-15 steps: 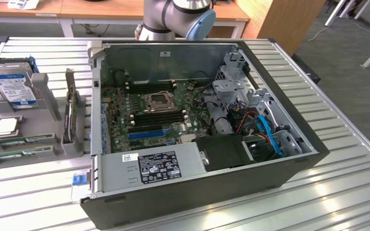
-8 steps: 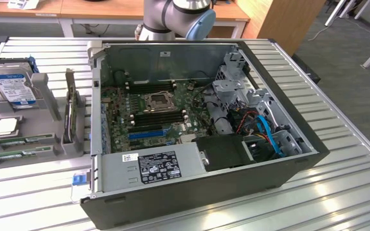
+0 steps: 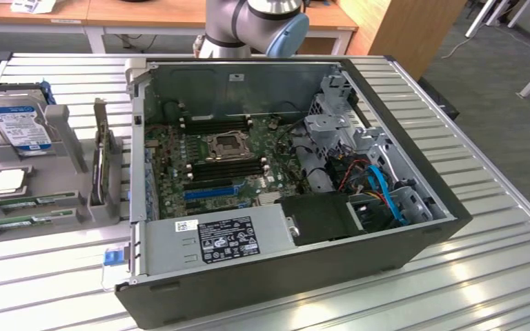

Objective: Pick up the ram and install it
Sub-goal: 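Pick up the ram and move it above insertion slot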

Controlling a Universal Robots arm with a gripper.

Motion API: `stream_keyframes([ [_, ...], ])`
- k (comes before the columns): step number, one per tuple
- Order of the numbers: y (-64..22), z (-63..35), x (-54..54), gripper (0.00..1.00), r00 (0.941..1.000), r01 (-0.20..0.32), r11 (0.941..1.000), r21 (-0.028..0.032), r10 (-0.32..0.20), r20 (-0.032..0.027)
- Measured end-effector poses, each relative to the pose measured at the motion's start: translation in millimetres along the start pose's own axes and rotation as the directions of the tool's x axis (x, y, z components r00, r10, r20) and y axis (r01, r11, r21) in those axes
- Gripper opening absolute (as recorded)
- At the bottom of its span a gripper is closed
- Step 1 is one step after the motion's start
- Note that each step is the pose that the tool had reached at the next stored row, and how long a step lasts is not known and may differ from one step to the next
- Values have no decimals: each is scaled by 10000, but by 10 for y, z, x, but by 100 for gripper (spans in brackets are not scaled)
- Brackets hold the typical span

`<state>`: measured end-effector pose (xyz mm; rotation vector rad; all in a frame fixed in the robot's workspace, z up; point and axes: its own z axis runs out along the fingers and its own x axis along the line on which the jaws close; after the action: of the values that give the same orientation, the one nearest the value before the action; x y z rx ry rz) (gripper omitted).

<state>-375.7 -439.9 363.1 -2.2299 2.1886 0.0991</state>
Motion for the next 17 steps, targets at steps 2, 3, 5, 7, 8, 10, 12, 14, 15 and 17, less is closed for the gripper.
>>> stream_keyframes([
  [2,0,12,1,24,10000,0,10000,1,0,1],
  [3,-1,21,1,24,10000,0,10000,2,0,1],
  [5,-2,49,3,24,10000,0,10000,1,0,3],
  [7,-2,84,5,24,10000,-1,10000,1,1,4],
  [8,-3,102,6,24,10000,0,10000,1,0,4],
  [10,-4,137,8,24,10000,0,10000,1,0,4],
  [12,-6,166,9,24,10000,0,10000,1,0,4],
  [14,-7,190,11,24,10000,0,10000,1,0,4],
  [15,-7,202,11,24,10000,0,10000,1,0,4],
  [17,-7,223,13,24,10000,0,10000,0,0,3],
])
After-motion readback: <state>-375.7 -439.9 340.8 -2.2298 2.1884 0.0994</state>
